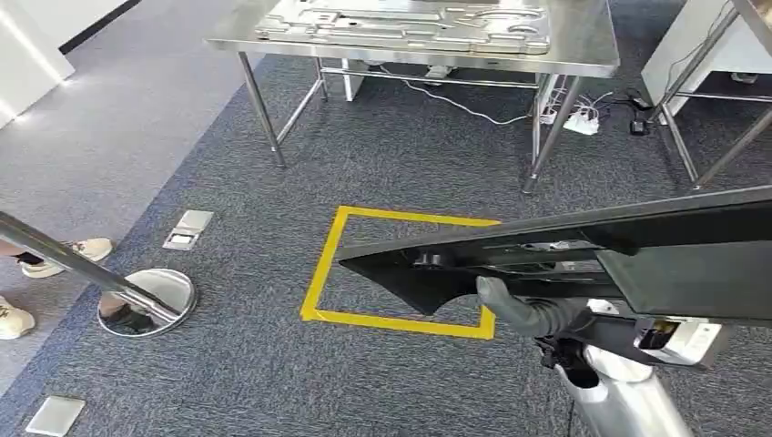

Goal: Take the parts from the cabinet and place them on the table.

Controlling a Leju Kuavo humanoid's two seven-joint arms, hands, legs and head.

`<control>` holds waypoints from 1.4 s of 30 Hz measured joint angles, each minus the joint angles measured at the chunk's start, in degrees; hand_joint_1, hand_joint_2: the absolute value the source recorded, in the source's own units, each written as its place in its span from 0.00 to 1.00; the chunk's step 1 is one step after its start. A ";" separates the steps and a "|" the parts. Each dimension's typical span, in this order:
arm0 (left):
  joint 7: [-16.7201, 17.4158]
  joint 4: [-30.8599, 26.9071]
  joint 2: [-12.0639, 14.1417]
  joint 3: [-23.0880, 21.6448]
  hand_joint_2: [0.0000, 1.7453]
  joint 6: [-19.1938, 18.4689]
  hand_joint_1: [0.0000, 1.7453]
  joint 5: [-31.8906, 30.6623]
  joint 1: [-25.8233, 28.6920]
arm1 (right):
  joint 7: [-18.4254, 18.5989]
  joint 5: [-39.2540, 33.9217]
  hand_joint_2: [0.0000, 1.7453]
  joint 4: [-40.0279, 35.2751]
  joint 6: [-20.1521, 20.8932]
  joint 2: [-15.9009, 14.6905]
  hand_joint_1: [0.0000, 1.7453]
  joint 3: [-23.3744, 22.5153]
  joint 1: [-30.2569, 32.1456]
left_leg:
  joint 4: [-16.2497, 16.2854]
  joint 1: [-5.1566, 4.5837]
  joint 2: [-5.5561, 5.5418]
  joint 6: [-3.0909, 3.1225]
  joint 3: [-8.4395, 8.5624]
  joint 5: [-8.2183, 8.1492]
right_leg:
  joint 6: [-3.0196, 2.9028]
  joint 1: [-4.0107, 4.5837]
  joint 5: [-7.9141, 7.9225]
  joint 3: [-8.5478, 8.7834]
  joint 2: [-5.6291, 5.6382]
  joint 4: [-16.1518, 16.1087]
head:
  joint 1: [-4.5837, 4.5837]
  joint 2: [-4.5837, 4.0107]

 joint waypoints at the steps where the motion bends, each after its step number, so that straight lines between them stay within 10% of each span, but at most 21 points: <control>1: 0.00 0.00 0.00 0.00 1.00 0.00 0.00 0.00 0.12 | 0.02 0.00 1.00 0.02 0.00 0.00 1.00 0.02 0.05 | 1.93 0.19 0.00 -0.16 -1.48 0.15 | 0.05 -0.04 -0.19 0.23 0.01 0.00 | 0.00 0.02; 5: -0.02 0.00 0.00 0.00 1.00 0.02 0.00 0.00 0.18 | 0.04 0.00 1.00 0.02 0.00 0.00 1.00 0.00 0.03 | -11.68 0.49 0.08 -0.32 3.24 10.78 | 0.94 -0.43 -1.72 2.52 0.04 -0.01 | 0.00 0.00; 12: -0.13 0.00 0.02 0.02 1.00 0.04 0.00 0.00 0.34 | 0.09 -0.02 1.00 0.02 0.00 0.00 1.00 0.02 -0.35 | -14.84 0.01 0.06 1.91 5.55 8.64 | 3.12 -0.51 -3.18 3.31 0.13 0.15 | -0.02 0.00; 15: -0.02 0.00 0.00 0.04 1.00 -0.04 0.00 0.00 0.10 | 0.09 -0.02 1.00 0.04 0.00 -0.02 1.00 0.02 -0.34 | -14.91 -0.28 0.10 2.89 6.26 7.95 | 2.78 -0.16 -7.77 -3.77 0.22 12.28 | 0.00 0.02; 17: -0.02 0.00 0.00 0.04 1.00 -0.07 0.00 0.00 0.16 | 0.11 -0.02 1.00 0.15 0.00 -0.02 1.00 0.02 0.05 | -14.91 -0.58 0.01 3.21 7.03 7.32 | 2.60 0.12 -7.02 -7.32 0.23 16.38 | 0.00 0.00; 21: -0.04 0.00 -0.02 0.04 1.00 0.00 0.00 0.00 0.39 | 0.09 -0.02 1.00 0.15 0.00 -0.04 1.00 0.00 0.07 | -14.95 -0.78 -0.15 2.75 9.49 5.33 | 1.32 0.82 2.93 -3.04 0.34 2.96 | 0.02 0.00; 27: -0.07 0.00 -0.09 0.04 1.00 0.02 0.00 0.00 -0.09 | 0.09 -0.02 1.00 -0.09 0.00 0.00 1.00 0.02 0.14 | -14.43 -1.08 -0.01 1.18 9.81 3.93 | 0.43 0.49 0.96 -1.38 0.52 0.38 | -0.07 0.02; 31: -0.09 0.00 -0.11 0.04 1.00 0.02 0.00 0.04 0.11 | 0.09 0.30 1.00 -0.09 -0.28 0.11 1.00 0.02 0.12 | 0.99 -0.02 0.00 -0.36 0.42 -0.97 | -0.07 0.21 -0.44 0.00 0.17 0.32 | -0.13 0.02; 33: -0.09 0.00 -0.11 0.07 1.00 0.02 0.00 0.06 0.32 | 0.09 0.42 1.00 -0.07 -0.44 0.13 1.00 0.02 0.18 | 1.13 0.18 0.01 -0.65 -1.24 1.73 | 0.21 0.08 -1.30 1.18 0.25 0.33 | -0.13 0.00; 36: -0.11 0.00 -0.09 0.07 1.00 0.02 0.00 0.07 0.32 | 0.09 0.83 1.00 -0.09 -0.74 0.17 1.00 0.02 0.09 | -11.49 0.16 0.04 -0.36 3.01 10.76 | 0.84 -0.20 -3.02 3.67 0.19 0.25 | -0.13 0.00; 42: -0.09 0.00 -0.09 0.11 1.00 0.11 0.00 0.15 0.51 | 0.07 1.01 1.00 -0.07 -1.03 0.17 1.00 0.09 -0.16 | -14.24 -0.07 -0.05 2.12 5.36 8.34 | 2.77 -0.11 -3.12 4.06 0.35 0.79 | -0.11 0.00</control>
